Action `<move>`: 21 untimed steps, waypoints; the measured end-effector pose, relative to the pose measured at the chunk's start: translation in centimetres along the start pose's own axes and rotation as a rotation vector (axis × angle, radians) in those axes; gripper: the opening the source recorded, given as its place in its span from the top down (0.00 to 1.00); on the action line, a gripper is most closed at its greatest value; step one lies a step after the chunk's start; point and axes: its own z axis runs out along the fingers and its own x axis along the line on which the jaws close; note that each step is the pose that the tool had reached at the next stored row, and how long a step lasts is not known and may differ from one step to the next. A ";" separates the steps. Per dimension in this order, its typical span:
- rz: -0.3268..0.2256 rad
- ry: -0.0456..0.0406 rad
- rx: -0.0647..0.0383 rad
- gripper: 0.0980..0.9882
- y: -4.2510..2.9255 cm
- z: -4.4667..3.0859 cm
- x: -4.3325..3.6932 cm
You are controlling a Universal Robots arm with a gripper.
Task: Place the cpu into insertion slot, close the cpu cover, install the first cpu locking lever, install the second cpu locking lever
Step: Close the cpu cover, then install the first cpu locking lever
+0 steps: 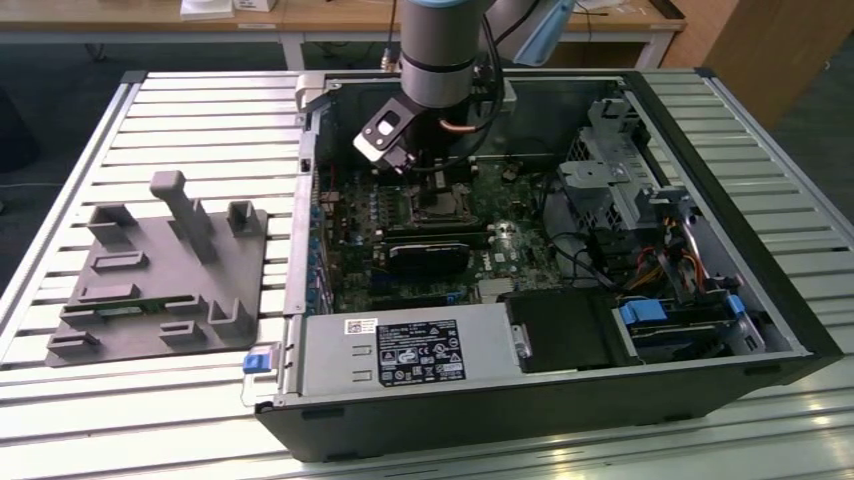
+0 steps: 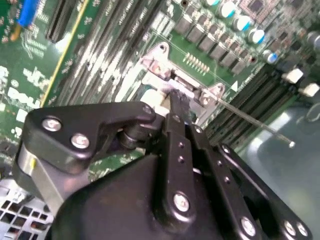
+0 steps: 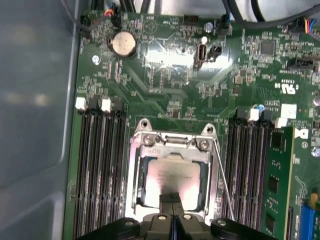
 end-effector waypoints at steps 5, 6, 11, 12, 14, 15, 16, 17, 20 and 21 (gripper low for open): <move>0.000 -0.0001 0.000 0.99 0.77 0.00 -0.05; 0.000 -0.0001 0.000 0.99 0.94 0.01 -0.06; 0.000 -0.0002 0.000 0.99 1.53 0.01 -0.10; 0.000 -0.0002 0.000 0.99 1.60 0.01 -0.10; 0.000 -0.0001 0.000 0.99 1.69 0.01 -0.11; 0.000 -0.0001 0.000 0.99 1.73 0.01 -0.11; 0.000 -0.0002 0.000 0.99 1.73 0.01 -0.11; 0.000 -0.0002 0.000 0.99 1.73 0.01 -0.11; 0.000 -0.0004 0.000 0.99 1.74 -0.06 -0.11; 0.000 -0.0002 0.000 0.99 1.74 -0.13 -0.10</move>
